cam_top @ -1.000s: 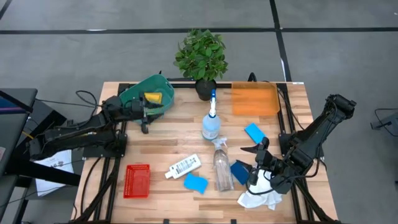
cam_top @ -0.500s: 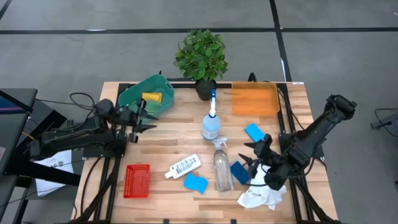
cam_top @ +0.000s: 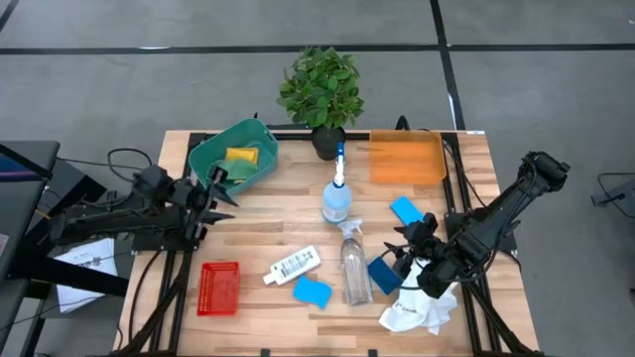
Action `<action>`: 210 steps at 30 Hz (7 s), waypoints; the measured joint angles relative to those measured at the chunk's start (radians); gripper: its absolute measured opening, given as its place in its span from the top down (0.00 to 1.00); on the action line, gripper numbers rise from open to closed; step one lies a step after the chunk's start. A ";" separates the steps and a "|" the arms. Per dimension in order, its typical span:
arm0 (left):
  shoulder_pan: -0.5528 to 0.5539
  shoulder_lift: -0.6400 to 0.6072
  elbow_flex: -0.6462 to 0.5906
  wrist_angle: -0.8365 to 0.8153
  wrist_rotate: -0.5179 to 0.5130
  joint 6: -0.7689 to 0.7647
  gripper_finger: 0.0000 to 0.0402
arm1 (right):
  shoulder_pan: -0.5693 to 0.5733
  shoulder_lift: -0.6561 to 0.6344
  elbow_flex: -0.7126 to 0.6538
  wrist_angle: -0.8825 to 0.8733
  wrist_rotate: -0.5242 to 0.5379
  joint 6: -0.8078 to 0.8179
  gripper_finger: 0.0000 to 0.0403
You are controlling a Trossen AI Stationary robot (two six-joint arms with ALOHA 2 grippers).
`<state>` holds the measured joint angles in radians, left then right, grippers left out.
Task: Pick & Place Kitchen Items
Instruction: Put the blue sponge into the red bin
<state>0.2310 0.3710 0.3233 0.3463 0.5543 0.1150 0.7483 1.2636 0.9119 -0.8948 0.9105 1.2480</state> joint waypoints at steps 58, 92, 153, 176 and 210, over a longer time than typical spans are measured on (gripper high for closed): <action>-0.109 0.058 0.001 0.085 -0.257 0.002 0.72 | -0.289 0.067 -0.267 -0.106 -0.412 -0.150 0.41; -0.108 0.155 0.001 0.175 -0.254 0.007 0.72 | -0.341 0.446 -0.254 -0.092 -0.349 -0.597 0.70; -0.309 0.556 0.155 0.166 -0.209 0.150 0.64 | 0.047 0.314 0.199 0.450 0.008 -1.093 1.00; -0.365 0.799 0.391 -0.128 -0.366 -0.416 0.53 | -0.051 0.484 0.315 0.259 0.053 -1.383 1.00; -0.393 0.798 0.392 -0.382 -0.701 -0.837 0.69 | -0.208 0.903 0.931 -0.176 0.083 -1.515 1.00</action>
<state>-0.1623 1.1690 0.7151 -0.0360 -0.1471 -0.7221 0.5400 2.1666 1.8431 -1.0711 0.9935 -0.2670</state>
